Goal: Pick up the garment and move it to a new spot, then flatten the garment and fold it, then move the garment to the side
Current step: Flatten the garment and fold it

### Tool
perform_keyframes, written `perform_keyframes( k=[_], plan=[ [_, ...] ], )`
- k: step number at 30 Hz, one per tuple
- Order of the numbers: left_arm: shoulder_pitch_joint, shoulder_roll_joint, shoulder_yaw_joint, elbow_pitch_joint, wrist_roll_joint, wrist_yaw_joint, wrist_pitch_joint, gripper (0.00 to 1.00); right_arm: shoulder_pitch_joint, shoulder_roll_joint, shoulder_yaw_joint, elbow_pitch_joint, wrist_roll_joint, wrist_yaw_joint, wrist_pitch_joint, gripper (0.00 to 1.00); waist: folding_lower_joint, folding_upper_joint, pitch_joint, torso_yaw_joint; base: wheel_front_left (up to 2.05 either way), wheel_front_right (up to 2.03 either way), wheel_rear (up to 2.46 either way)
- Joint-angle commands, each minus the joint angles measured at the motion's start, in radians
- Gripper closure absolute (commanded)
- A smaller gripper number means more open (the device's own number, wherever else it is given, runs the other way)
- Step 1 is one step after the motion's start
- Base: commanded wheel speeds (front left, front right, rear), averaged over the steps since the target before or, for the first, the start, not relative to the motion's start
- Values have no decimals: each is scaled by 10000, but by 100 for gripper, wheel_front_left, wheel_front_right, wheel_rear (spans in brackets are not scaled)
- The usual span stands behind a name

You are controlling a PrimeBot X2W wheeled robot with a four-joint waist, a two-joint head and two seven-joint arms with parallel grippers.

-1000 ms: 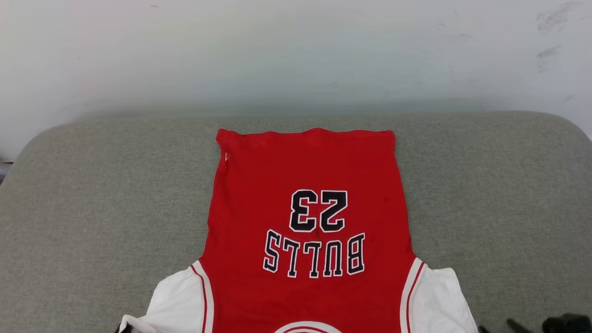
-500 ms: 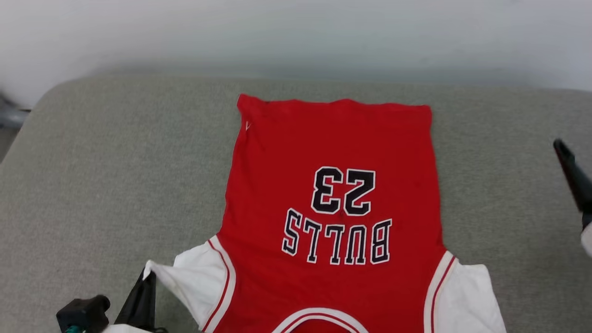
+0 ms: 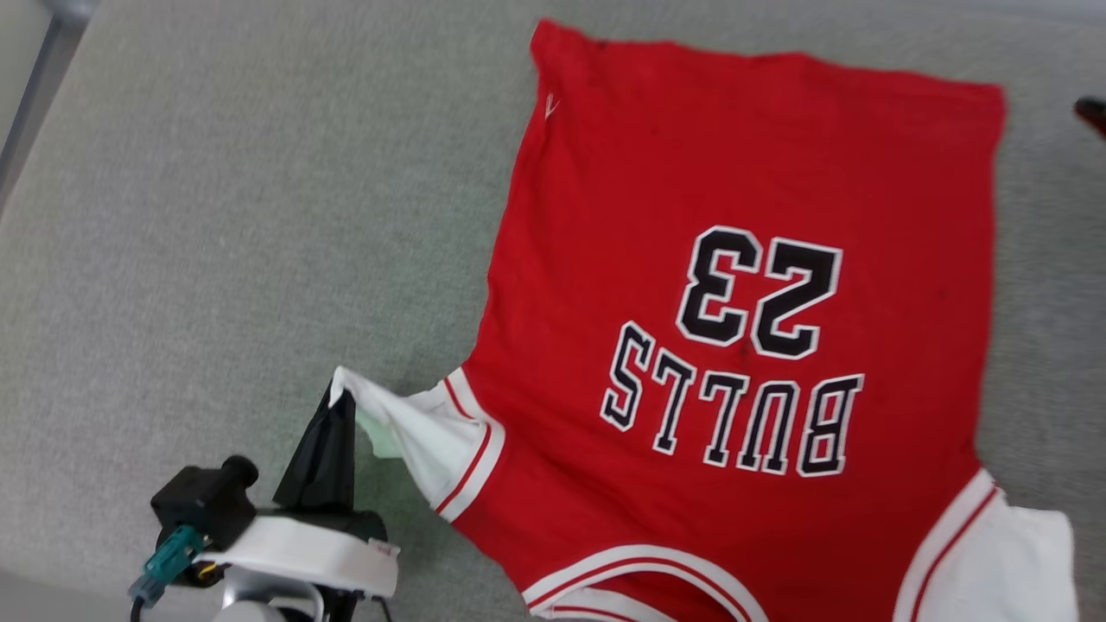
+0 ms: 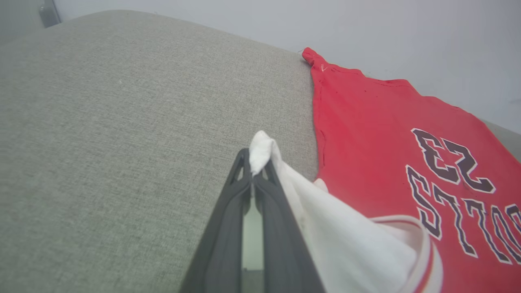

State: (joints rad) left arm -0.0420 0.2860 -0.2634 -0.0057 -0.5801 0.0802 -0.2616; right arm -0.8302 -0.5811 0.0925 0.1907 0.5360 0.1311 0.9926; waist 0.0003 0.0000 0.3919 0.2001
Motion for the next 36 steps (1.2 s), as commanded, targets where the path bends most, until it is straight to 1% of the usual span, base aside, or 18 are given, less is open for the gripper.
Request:
perform_keyframes(
  k=[1, 4, 8, 9, 12, 14, 16, 19, 20, 21, 25, 30, 36],
  plan=[
    [-222, -126, 66, -15, 101, -59, -50, 100, -327, 16, -2, 132, -75, -7, 231, 0, -3, 0, 760, 608, 0, 0, 0],
    [-491, -504, 197, 56, 341, -350, -50, 100, -1155, 172, -48, 669, -321, -7, 1191, 0, -3, 0, 1279, 877, 0, 0, 0],
    [-817, -989, 386, 177, 670, -737, -50, 100, -1993, 318, -152, 1214, -758, -7, 1937, 0, -3, 0, 1912, 1173, 0, 0, 0],
    [-1024, -1302, 581, 282, 891, -1022, -50, 100, -2365, 449, -186, 1569, -1185, -7, 2163, 0, -3, 0, 2283, 1320, 0, 0, 0],
    [-1196, -1577, 748, 376, 1114, -1279, -50, 100, -2444, 582, -163, 1837, -1387, -7, 2329, 0, -3, 0, 2587, 1433, 0, 0, 0],
    [-1290, -1717, 858, 472, 1244, -1421, -50, 100, -2173, 615, 16, 2074, -1483, -7, 2486, 0, -3, 0, 2708, 1483, 0, 0, 0],
    [-1353, -1856, 962, 578, 1347, -1533, -38, 100, -1748, 526, 293, 2225, -1583, -6, 2634, 0, -3, 0, 2755, 1512, 0, 0, 0],
    [-1443, -1976, 1050, 714, 1481, -1681, -38, 100, -1368, 399, 369, 2322, -1500, -6, 2578, 0, -3, 0, 2758, 1537, 0, 0, 0],
    [-1479, -2017, 1088, 762, 1525, -1718, -38, 100, -1340, 325, 363, 2302, -1517, -7, 2501, 68, -3, 0, 2746, 1536, 0, 0, 0],
    [-1494, -2052, 1133, 806, 1554, -1748, -38, 100, -1355, 249, 346, 2302, -1553, -7, 2424, 100, -3, 0, 2713, 1527, 0, 0, 0],
    [-1423, -2135, 1359, 950, 1735, -1843, -38, 100, -1591, 128, 452, 2137, -1521, -7, 1962, 100, -3, 0, 2459, 1378, 0, 0, 0],
    [-1181, -2176, 1675, 1118, 1887, -1937, -39, 100, -1850, 294, 483, 2078, -1163, -7, 1046, 100, -3, 0, 1796, 1034, 0, 0, 0],
    [-685, -2159, 2025, 1262, 2094, -1985, -39, 100, -1362, -89, 1053, 1794, -473, -7, -13, 100, -3, 0, 715, 498, 0, 0, 0]
  ],
)
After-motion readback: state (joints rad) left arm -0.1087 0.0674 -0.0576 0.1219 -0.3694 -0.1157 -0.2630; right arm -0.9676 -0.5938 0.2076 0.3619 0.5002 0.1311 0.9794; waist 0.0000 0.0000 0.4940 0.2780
